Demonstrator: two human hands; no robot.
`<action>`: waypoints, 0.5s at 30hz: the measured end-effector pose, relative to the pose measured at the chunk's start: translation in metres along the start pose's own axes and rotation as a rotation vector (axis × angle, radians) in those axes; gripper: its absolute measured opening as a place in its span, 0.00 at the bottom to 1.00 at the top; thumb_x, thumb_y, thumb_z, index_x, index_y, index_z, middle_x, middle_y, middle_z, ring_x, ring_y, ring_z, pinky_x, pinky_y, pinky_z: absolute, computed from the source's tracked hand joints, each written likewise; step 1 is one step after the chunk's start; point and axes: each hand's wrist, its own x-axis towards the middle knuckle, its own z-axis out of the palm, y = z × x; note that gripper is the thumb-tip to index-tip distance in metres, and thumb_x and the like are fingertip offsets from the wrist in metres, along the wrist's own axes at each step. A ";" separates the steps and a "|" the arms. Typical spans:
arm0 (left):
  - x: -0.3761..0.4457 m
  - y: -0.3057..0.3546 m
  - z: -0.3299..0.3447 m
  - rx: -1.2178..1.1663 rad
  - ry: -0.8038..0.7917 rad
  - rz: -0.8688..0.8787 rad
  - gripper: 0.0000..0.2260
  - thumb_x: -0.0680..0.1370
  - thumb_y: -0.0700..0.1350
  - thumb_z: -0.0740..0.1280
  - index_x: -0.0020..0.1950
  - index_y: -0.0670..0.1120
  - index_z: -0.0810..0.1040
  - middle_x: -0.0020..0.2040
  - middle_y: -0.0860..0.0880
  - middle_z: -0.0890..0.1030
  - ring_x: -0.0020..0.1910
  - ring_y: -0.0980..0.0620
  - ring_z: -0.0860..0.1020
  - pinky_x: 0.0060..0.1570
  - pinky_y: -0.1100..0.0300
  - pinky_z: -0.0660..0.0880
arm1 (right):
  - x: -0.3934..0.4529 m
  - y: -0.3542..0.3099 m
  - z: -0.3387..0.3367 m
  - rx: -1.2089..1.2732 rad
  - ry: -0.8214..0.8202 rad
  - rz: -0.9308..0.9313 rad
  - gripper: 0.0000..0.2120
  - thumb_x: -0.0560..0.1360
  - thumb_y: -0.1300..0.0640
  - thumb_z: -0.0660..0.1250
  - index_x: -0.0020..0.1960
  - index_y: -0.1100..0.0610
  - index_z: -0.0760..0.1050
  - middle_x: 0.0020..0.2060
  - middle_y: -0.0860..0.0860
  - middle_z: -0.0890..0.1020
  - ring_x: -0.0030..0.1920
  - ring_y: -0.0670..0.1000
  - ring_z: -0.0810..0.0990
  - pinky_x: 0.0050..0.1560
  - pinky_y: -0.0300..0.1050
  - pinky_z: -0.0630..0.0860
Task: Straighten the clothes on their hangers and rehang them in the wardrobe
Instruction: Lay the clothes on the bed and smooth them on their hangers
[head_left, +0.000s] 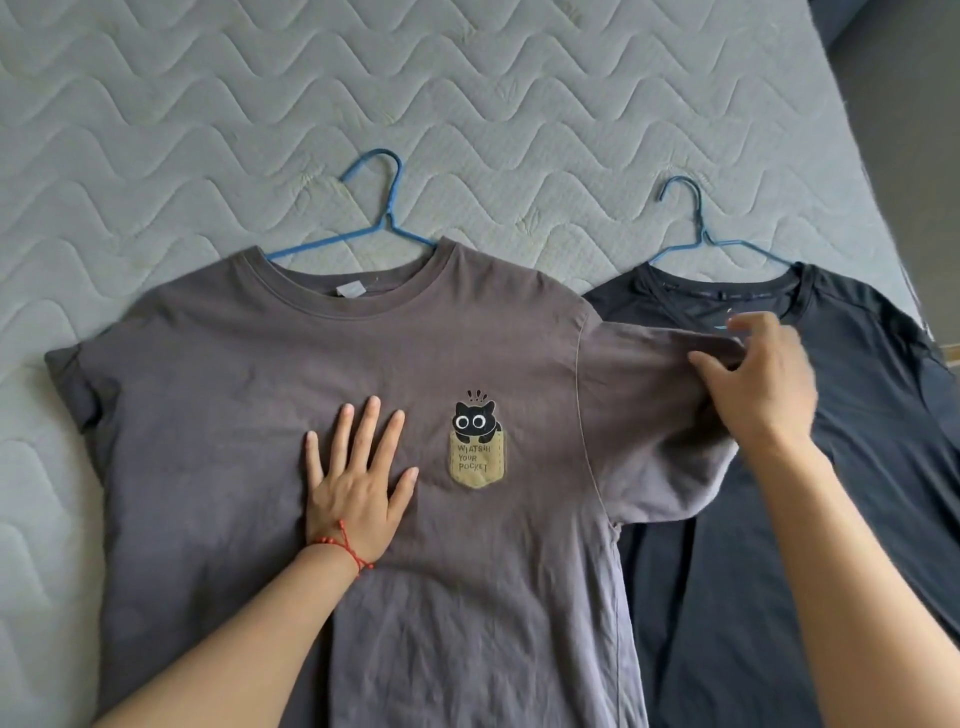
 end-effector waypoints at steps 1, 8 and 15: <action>0.000 0.000 0.000 -0.003 0.002 0.001 0.28 0.74 0.58 0.51 0.73 0.52 0.60 0.74 0.47 0.64 0.73 0.46 0.58 0.67 0.37 0.54 | -0.001 0.007 0.000 -0.103 0.099 0.047 0.20 0.71 0.54 0.69 0.61 0.58 0.69 0.56 0.60 0.73 0.58 0.61 0.70 0.59 0.55 0.65; 0.000 0.000 0.002 -0.010 0.003 -0.007 0.28 0.74 0.58 0.51 0.73 0.52 0.59 0.74 0.47 0.63 0.73 0.46 0.57 0.67 0.36 0.56 | -0.058 -0.001 0.066 -0.152 0.128 -0.388 0.21 0.73 0.48 0.59 0.64 0.54 0.70 0.68 0.57 0.71 0.68 0.57 0.66 0.64 0.52 0.58; 0.000 -0.001 0.005 0.003 0.013 0.006 0.28 0.74 0.58 0.51 0.73 0.51 0.60 0.75 0.47 0.63 0.73 0.45 0.58 0.67 0.36 0.55 | -0.078 0.038 0.106 -0.146 -0.031 -0.093 0.29 0.75 0.42 0.46 0.74 0.51 0.60 0.75 0.54 0.60 0.75 0.56 0.57 0.73 0.55 0.50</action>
